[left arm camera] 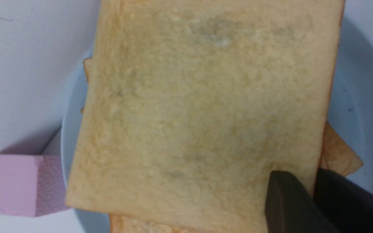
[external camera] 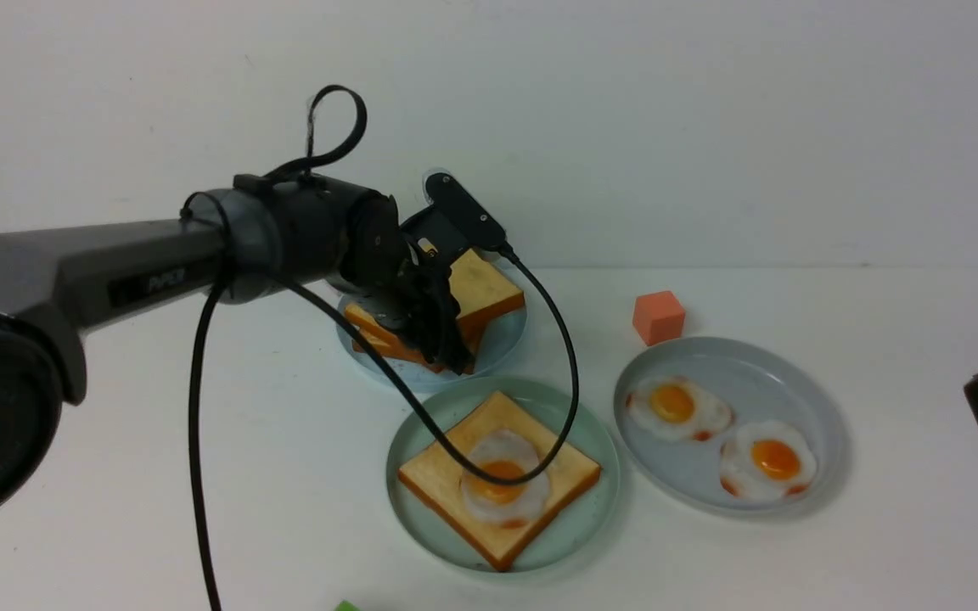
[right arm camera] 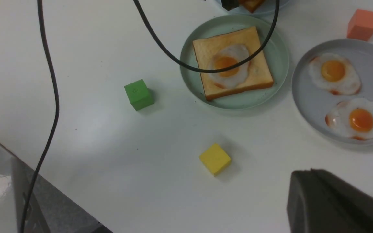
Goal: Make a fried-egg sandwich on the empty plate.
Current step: Use the left arm to grab a slice of bread, then use the left arm to place a slice of bread on the fried egg in the middle
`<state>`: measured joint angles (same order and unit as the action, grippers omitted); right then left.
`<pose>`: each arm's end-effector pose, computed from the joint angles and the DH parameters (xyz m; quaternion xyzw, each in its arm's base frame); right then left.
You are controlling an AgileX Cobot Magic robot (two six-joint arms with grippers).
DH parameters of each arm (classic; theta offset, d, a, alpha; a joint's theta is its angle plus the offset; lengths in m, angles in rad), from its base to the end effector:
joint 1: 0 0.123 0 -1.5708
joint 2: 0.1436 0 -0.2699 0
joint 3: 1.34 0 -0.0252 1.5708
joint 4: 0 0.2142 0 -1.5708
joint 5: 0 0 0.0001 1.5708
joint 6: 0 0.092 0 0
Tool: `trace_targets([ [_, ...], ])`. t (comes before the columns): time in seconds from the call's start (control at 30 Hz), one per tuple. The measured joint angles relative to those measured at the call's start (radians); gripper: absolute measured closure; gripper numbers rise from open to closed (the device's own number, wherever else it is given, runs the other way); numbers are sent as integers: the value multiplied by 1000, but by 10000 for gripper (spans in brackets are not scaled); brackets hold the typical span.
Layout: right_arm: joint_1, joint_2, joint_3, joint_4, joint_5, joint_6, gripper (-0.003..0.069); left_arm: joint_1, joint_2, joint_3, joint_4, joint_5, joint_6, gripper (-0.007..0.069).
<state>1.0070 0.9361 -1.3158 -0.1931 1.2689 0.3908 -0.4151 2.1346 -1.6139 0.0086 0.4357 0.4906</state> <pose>0.0761 0.0889 0.4152 -0.2722 0.8817 0.1666 0.3476 0.4025 -0.1770 0.1907 0.4136 0.8431 0.0160 0.3433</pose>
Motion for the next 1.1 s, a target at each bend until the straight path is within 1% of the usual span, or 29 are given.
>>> trace_targets([
  [0.03,0,0,0,0,0,0,634,0,0,0,1,-4,0,591],
  [0.07,0,0,0,1,0,0,634,0,0,0,3,-5,0,611],
  [0.1,0,0,0,1,0,0,634,0,0,0,5,-6,0,616],
  [0.2,0,0,0,3,0,0,633,0,-9,0,6,-1,0,616],
  [0.33,0,0,0,2,0,0,628,0,-89,2,-9,51,-5,616],
  [0.5,0,0,0,-49,0,0,627,-3,-251,24,-84,158,-61,616],
  [0.53,0,-4,0,-70,0,0,627,-16,-322,72,-98,180,-85,616],
  [0.57,0,-6,0,-72,0,0,627,-18,-330,79,-98,182,-88,616],
  [0.63,0,-14,0,-82,0,0,627,-51,-398,157,-98,185,-114,616],
  [0.7,0,-38,0,-85,0,0,624,-130,-479,296,-98,191,-194,616],
  [0.73,0,-38,0,-85,0,0,624,-137,-484,296,-98,191,-194,616],
  [0.77,0,-50,0,-85,0,1,624,-166,-501,334,-97,191,-219,616],
  [0.83,0,-75,0,-86,0,6,624,-242,-530,422,-68,190,-279,616],
  [0.87,0,-82,0,-86,0,8,624,-254,-531,435,-58,190,-289,616],
  [0.9,0,-101,0,-86,1,15,624,-300,-534,483,-3,174,-338,616],
  [0.97,0,-119,-1,-84,3,19,624,-333,-526,511,68,145,-403,616],
  [1.1,0,-141,-1,-54,3,23,624,-353,-506,517,192,75,-515,616],
])
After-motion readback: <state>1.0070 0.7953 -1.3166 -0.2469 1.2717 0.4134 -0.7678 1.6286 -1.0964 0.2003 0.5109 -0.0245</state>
